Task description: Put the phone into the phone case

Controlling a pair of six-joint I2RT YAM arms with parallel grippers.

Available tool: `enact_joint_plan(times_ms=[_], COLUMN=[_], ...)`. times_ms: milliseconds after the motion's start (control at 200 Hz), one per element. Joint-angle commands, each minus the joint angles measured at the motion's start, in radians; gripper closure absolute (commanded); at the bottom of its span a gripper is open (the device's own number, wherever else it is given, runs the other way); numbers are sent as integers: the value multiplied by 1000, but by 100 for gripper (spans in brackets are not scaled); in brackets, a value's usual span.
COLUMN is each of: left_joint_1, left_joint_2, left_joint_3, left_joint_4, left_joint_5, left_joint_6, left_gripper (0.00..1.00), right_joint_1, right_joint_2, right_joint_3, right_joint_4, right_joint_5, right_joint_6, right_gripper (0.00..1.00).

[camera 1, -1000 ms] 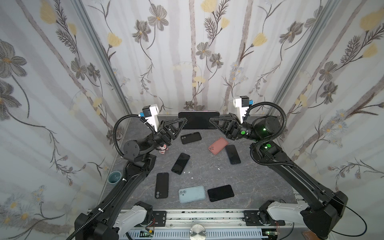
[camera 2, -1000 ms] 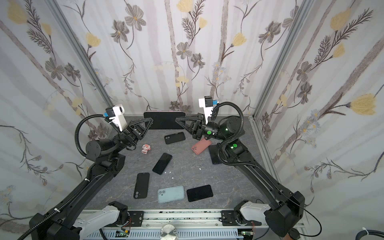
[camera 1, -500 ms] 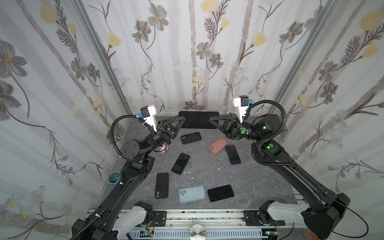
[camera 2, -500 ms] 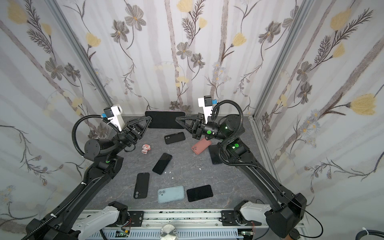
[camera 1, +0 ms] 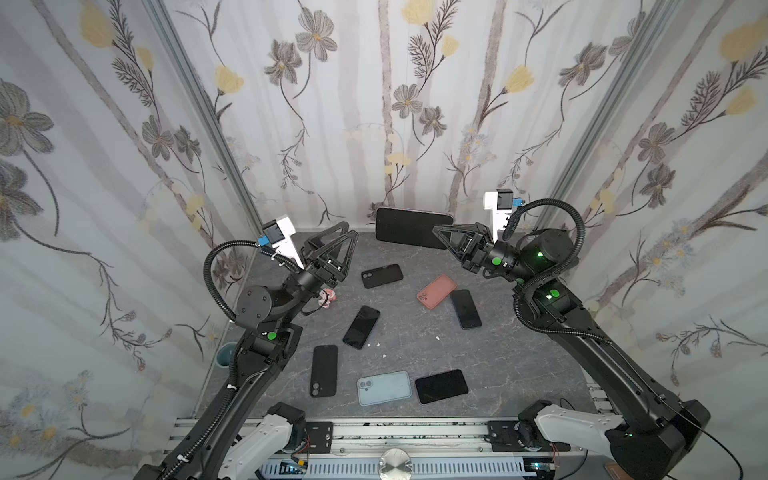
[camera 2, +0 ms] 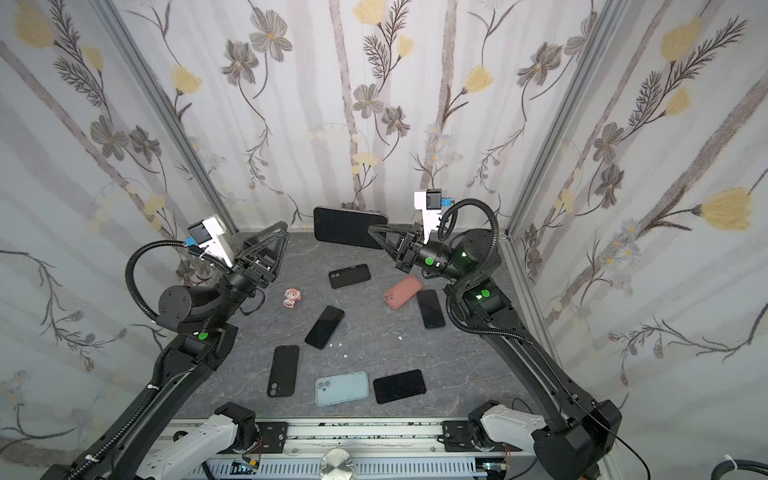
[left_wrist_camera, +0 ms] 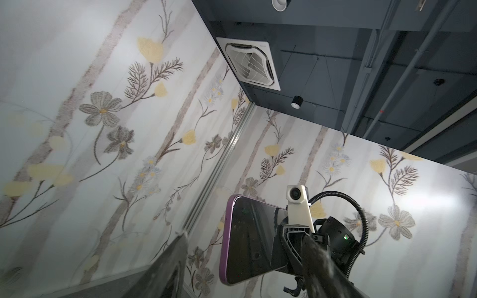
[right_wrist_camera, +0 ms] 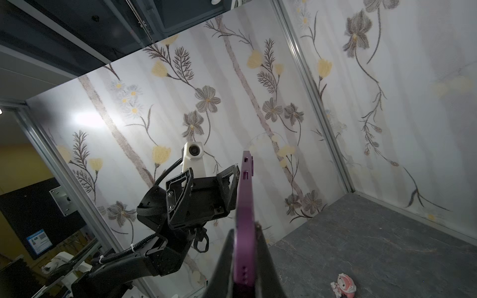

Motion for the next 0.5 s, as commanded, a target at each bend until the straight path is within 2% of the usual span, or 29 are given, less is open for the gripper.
enact_joint_plan(times_ms=[0,140,295,495], left_joint_1=[6,7,-5,-146], left_joint_2=[-23,-2,131,363], left_joint_3=[-19,6,113,248], left_joint_4=[-76,-223,-463,-727], left_joint_5=[-139,-183,-117,-135], left_joint_6=[57,100,119,163], left_gripper=[31,33,35,33], right_joint_1=[-51,-138,-217,-241], right_joint_2=[-16,-33,-43,-20], right_joint_3=[-1,-19,-8,70], right_joint_4=[-94,-240,-419,-657], right_joint_5=[119,205,310,468], right_joint_6=[-4,-6,-53,-217], right_gripper=[100,100,100,100])
